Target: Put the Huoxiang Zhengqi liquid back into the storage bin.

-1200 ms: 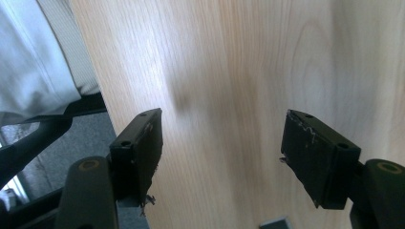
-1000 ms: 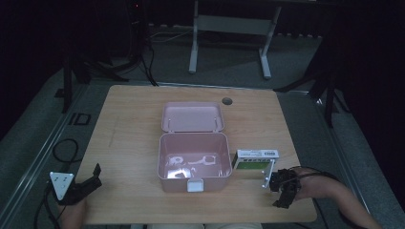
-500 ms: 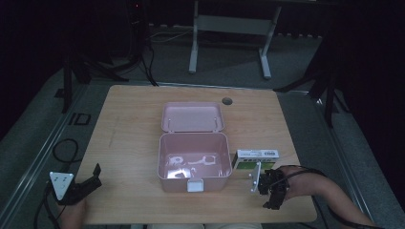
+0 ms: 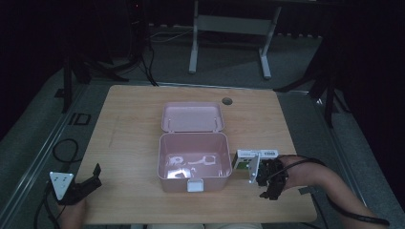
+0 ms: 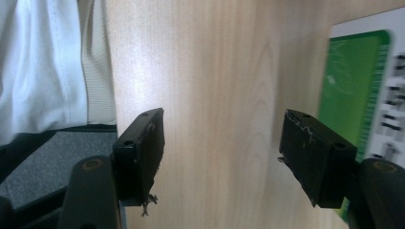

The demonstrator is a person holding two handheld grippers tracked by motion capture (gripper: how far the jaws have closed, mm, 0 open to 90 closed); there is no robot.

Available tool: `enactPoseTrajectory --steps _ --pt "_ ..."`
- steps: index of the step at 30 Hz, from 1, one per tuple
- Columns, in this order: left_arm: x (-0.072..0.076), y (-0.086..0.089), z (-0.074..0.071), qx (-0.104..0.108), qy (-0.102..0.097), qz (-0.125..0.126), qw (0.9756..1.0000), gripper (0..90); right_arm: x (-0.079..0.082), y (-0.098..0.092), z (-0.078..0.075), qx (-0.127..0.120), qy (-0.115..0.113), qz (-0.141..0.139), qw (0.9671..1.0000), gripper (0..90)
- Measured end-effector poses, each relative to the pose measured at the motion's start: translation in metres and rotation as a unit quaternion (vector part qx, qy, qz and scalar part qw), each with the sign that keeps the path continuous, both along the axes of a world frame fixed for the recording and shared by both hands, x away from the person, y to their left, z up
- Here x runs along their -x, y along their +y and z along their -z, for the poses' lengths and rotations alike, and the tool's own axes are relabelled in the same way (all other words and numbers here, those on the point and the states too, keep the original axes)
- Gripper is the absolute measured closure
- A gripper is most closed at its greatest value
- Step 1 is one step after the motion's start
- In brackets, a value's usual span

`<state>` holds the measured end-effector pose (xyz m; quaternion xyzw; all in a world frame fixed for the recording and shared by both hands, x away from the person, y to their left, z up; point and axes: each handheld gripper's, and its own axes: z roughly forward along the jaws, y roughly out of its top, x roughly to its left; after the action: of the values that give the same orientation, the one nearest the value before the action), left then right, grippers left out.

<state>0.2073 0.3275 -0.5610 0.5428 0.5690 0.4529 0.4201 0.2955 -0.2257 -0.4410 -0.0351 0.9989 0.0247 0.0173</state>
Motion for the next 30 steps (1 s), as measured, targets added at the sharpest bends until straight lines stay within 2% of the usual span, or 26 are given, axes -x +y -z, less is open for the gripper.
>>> enactPoseTrajectory --steps 5,11,14,16,21,30 --pt "0.000 0.000 0.000 0.001 -0.001 0.000 1.0000 1.6 -0.005 0.000 -0.010 -0.008 -0.006 0.002 0.9999 31.8" --pt "0.000 0.000 0.000 0.000 0.001 0.000 1.0000 1.6 -0.013 -0.002 -0.019 -0.004 -0.022 0.003 0.9997 32.0" --pt "0.000 0.000 0.000 -0.001 0.002 0.000 1.0000 1.6 -0.019 -0.003 -0.025 -0.005 -0.037 0.001 0.9993 32.8" --pt "0.000 0.000 0.000 -0.001 0.002 0.000 1.0000 1.6 -0.021 -0.003 -0.027 -0.004 -0.037 0.003 0.9993 33.0" --pt "0.000 0.000 0.000 -0.001 0.002 0.000 1.0000 1.6 -0.036 -0.006 -0.034 -0.009 -0.045 0.011 0.9989 33.0" --pt "-0.001 0.000 0.000 -0.002 0.004 0.001 1.0000 1.6 -0.061 -0.009 -0.033 0.004 -0.067 0.018 0.9976 36.3"
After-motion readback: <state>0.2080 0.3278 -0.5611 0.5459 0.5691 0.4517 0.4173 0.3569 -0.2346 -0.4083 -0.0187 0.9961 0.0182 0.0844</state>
